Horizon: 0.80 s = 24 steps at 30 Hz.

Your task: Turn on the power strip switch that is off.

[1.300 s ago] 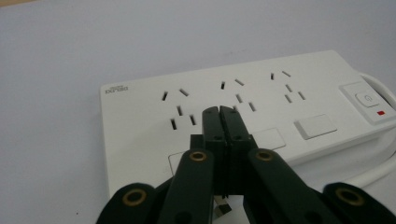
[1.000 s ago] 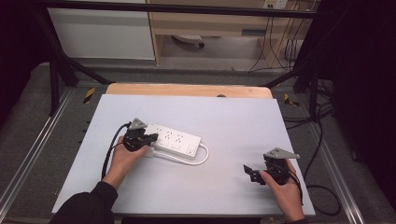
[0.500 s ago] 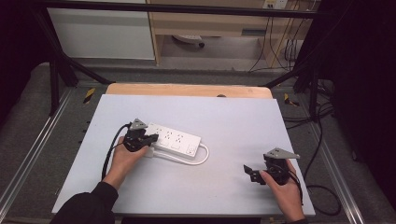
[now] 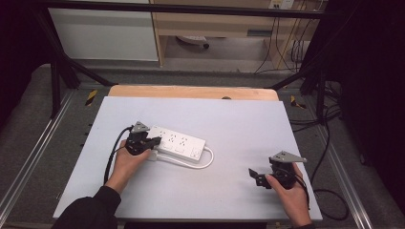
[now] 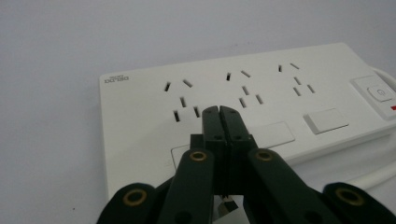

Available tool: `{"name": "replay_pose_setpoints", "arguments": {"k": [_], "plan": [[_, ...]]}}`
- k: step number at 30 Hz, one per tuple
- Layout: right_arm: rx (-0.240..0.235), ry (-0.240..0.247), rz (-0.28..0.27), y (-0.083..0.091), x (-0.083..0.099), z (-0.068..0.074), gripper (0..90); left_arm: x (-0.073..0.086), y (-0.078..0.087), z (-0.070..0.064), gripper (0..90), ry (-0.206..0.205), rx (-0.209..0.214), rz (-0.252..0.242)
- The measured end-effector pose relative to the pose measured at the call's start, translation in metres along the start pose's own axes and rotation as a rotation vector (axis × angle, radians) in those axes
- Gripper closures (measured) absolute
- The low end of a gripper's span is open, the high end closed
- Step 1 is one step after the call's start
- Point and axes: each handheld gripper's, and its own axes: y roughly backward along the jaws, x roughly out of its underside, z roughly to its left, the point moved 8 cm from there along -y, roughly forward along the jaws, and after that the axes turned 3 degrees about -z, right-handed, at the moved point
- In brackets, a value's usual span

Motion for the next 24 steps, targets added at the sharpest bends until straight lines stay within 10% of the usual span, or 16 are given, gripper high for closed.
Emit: {"name": "replay_pose_setpoints", "arguments": {"k": [24], "plan": [[0.002, 0.005, 0.001, -0.0003, 0.0002, 0.0004, 4.8, 0.0027, -0.0032, -0.0082, 90.0, -0.016, 0.023, 0.004]]}}
